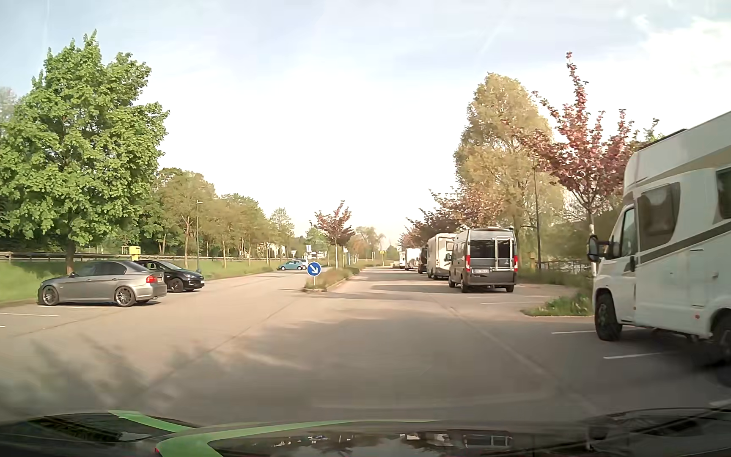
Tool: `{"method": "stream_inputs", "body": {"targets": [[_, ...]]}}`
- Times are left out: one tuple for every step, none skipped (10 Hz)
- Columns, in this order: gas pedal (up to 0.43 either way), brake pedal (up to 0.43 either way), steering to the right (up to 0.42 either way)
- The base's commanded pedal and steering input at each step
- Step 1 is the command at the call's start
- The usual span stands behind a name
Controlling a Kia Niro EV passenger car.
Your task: Follow the waypoints while adhering to traffic rules and regulations
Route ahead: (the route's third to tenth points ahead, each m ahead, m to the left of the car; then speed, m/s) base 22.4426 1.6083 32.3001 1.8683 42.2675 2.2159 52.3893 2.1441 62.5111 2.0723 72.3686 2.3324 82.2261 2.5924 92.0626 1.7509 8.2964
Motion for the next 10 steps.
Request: {"method": "stream_inputs", "body": {"targets": [[0.067,0.0,-0.004],[0.067,0.0,-0.003],[0.067,0.0,-0.002],[0.067,0.0,-0.001],[0.067,0.0,-0.001],[0.067,0.0,-0.001],[0.067,0.0,-0.001],[0.067,0.0,-0.001],[0.067,0.0,-0.001],[0.067,0.0,-0.001]]}}
